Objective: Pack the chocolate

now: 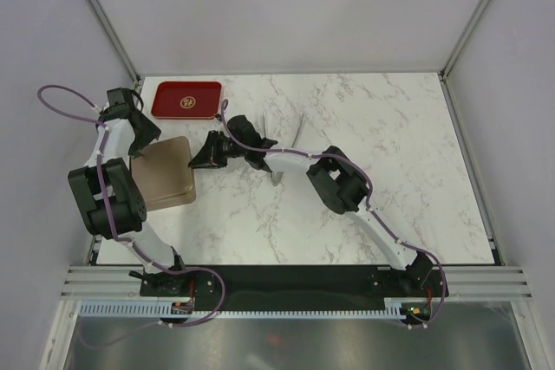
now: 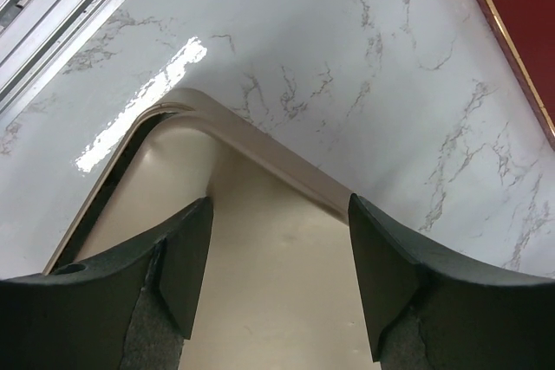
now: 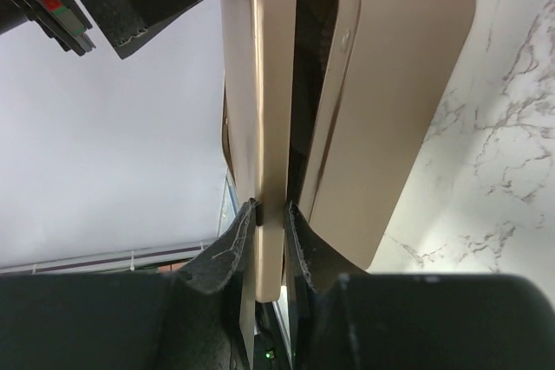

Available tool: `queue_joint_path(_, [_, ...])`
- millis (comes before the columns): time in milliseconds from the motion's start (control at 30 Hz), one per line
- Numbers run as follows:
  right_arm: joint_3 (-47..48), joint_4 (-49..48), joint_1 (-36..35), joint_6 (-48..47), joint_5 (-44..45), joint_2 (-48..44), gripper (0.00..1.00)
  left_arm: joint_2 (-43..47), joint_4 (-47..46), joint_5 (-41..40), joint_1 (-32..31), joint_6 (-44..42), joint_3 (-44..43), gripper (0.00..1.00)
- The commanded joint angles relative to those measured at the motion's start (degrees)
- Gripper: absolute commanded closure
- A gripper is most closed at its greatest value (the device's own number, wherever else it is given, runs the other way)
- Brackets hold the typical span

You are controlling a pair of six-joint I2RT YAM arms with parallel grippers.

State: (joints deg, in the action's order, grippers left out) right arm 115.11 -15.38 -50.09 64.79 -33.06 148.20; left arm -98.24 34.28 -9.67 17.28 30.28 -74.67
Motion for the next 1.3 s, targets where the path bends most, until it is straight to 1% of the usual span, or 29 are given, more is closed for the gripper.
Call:
queue_joint_path(0, [0.91,-1.76,-0.72,0.51,-0.08,0.33,0.87,0.41,0.08,0.71,0.04,-2.16,-2.58,0.28])
queue_joint_path(167, [0.12,-0.71,-0.63,0.33,0.28,0.33,0.87,0.41,0.26,1.5,0.12,-2.33,-2.85,0.27])
queue_joint_path(600, [-2.08,-1.58,0.34,4.37,2.3,1.48,0.88,-1.34,0.61,1.5,0.12,-3.65,-2.67,0.27])
queue_joint_path(767, [-1.91,-2.38,0.51,4.9,1.6,1.83,0.91,-1.78,0.87,1.15,-0.05,-3.65,-2.76,0.27])
queue_joint_path(1000, [-0.59,-2.47,0.34,6.04,-0.16,3.5,0.92,-0.03,1.14,-2.71,-0.49,-4.79,-3.2,0.27])
queue_joint_path(1267, [-0.15,-3.08,-0.1,6.57,-0.25,3.67,0.93,1.47,2.63,-10.01,-1.37,-6.9,-4.34,0.26])
